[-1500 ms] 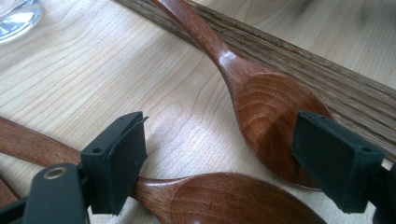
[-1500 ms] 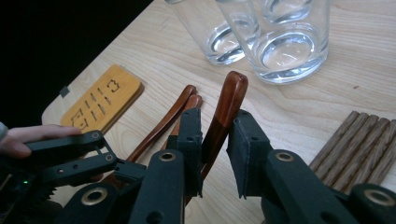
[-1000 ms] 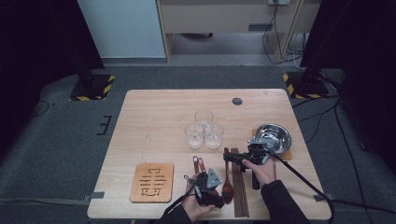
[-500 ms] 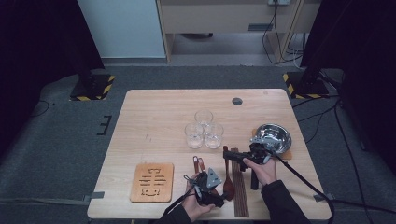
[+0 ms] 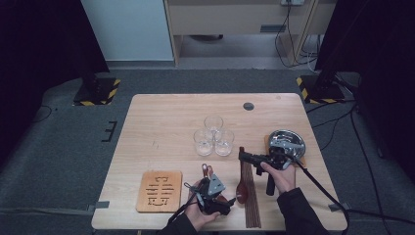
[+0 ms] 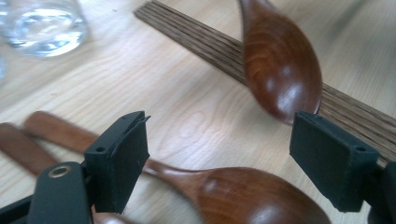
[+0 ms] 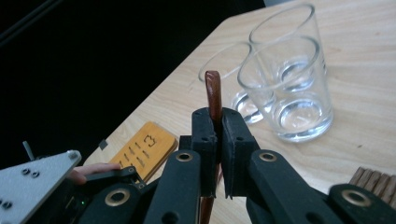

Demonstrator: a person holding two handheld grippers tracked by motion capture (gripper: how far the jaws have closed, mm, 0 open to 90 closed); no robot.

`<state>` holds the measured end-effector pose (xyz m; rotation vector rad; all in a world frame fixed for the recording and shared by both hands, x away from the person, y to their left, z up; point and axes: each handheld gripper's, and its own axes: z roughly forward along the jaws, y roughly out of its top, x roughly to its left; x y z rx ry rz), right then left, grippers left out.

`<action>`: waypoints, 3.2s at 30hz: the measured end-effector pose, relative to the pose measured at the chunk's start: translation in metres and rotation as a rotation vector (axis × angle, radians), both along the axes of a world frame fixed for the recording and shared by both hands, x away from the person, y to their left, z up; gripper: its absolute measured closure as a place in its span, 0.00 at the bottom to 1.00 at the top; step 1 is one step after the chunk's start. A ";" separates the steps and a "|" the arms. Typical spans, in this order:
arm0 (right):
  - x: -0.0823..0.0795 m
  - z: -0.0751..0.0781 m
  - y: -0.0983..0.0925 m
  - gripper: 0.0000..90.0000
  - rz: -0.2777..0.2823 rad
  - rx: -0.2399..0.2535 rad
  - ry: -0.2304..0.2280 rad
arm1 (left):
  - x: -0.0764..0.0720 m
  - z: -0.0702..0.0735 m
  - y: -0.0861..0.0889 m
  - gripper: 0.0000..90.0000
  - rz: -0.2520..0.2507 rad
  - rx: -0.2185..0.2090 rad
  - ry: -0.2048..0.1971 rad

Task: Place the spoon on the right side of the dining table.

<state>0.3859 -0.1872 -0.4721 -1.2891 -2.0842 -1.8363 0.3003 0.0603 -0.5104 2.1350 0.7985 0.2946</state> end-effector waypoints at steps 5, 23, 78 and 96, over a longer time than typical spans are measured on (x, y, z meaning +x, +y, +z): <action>0.000 0.005 -0.005 0.95 -0.020 0.008 -0.023 | 0.001 0.004 0.022 0.20 0.046 -0.014 -0.006; 0.001 0.014 -0.018 0.95 -0.083 0.002 -0.082 | 0.018 0.009 0.119 0.18 0.318 -0.068 0.007; 0.012 0.039 -0.051 0.95 -0.283 -0.008 -0.222 | 0.055 -0.019 0.198 0.04 0.644 0.048 0.122; 0.022 0.045 -0.058 0.95 -0.339 -0.008 -0.239 | 0.055 -0.020 0.197 0.03 0.647 0.050 0.125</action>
